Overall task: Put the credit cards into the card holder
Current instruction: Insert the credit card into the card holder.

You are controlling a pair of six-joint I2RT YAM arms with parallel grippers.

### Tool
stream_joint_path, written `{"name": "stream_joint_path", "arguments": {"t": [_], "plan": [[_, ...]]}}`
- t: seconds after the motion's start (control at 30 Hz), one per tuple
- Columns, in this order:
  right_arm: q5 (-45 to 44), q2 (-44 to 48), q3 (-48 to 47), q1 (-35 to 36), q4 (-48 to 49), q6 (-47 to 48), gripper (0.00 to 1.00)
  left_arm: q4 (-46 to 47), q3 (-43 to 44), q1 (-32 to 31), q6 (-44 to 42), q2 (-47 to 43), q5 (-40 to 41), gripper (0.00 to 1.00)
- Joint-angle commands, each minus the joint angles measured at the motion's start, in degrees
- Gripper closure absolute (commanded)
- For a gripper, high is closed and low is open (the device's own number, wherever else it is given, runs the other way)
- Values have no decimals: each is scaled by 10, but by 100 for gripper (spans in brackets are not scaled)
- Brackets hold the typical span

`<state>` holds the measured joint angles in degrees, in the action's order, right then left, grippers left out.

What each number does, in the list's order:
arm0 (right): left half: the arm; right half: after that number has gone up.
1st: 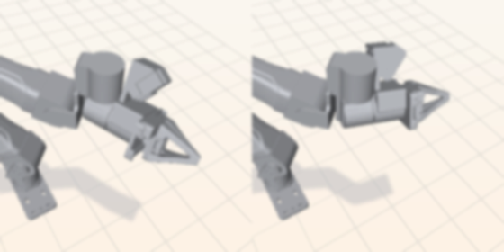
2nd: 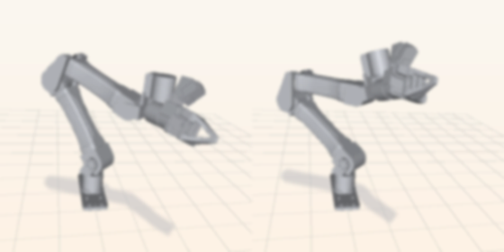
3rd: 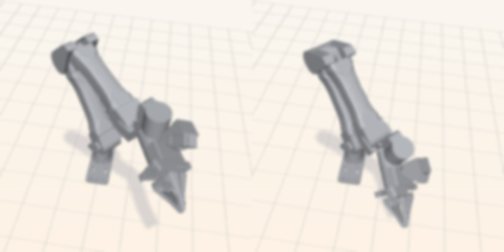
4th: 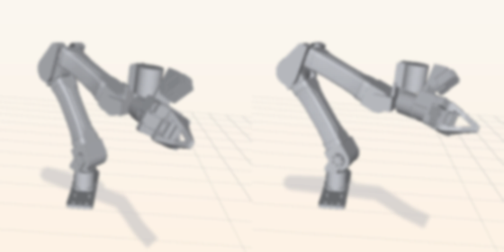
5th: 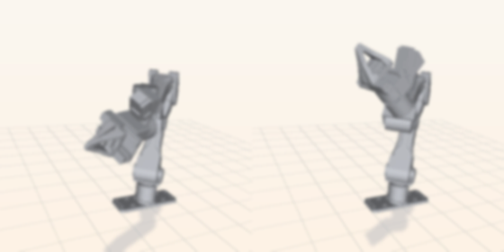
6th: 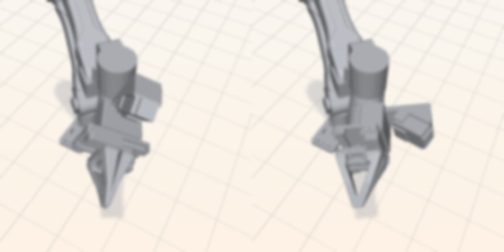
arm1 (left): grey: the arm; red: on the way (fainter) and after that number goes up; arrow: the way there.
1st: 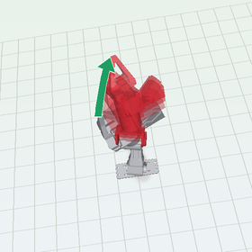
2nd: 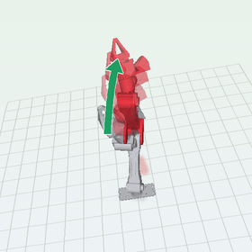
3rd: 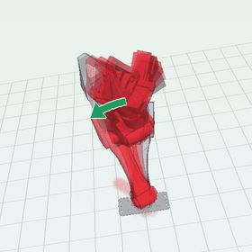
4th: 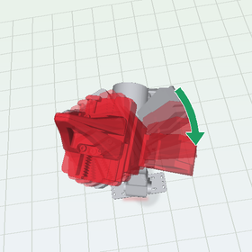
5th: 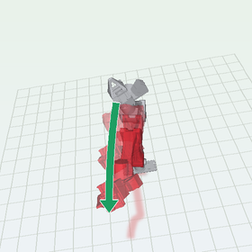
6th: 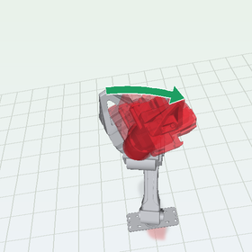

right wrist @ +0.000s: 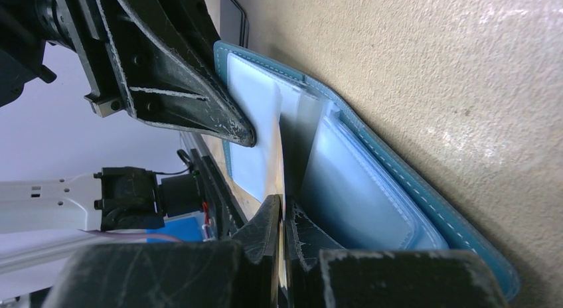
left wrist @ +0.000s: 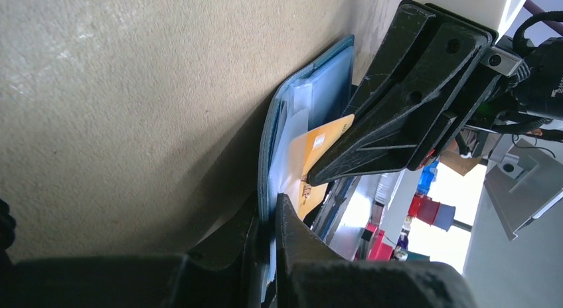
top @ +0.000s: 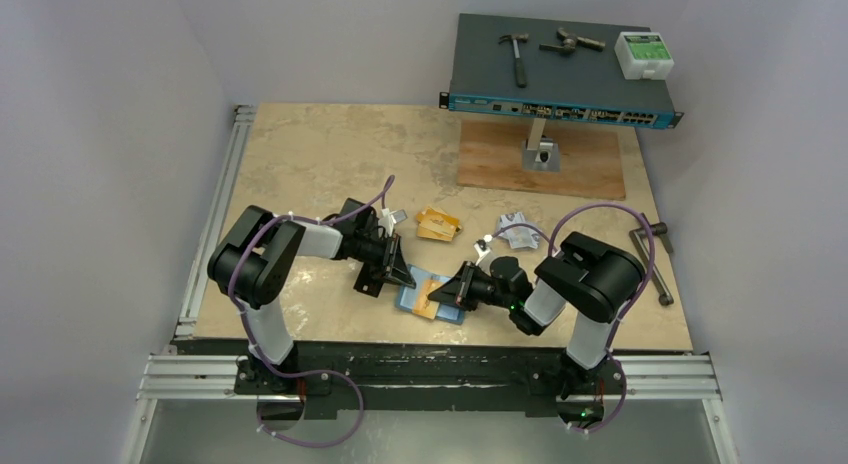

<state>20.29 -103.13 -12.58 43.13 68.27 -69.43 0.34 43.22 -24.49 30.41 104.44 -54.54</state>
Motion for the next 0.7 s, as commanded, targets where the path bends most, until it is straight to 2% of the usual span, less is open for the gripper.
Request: {"name": "stream_joint_path", "arguments": {"t": [0.0, 0.2, 0.53, 0.67], "plan": [[-40, -16, -1, 1, -11, 21, 100, 12, 10, 0, -1, -7, -41, 95], [-46, -28, 16, -5, 28, 10, 100, 2, 12, 0, -10, -2, -41, 93], [-50, -21, 23, -14, 26, 21, 100, -2, 17, -4, -12, 1, -42, 93], [-49, -34, 13, -14, 36, 19, 100, -2, 21, -8, -8, 4, -43, 90]]}}
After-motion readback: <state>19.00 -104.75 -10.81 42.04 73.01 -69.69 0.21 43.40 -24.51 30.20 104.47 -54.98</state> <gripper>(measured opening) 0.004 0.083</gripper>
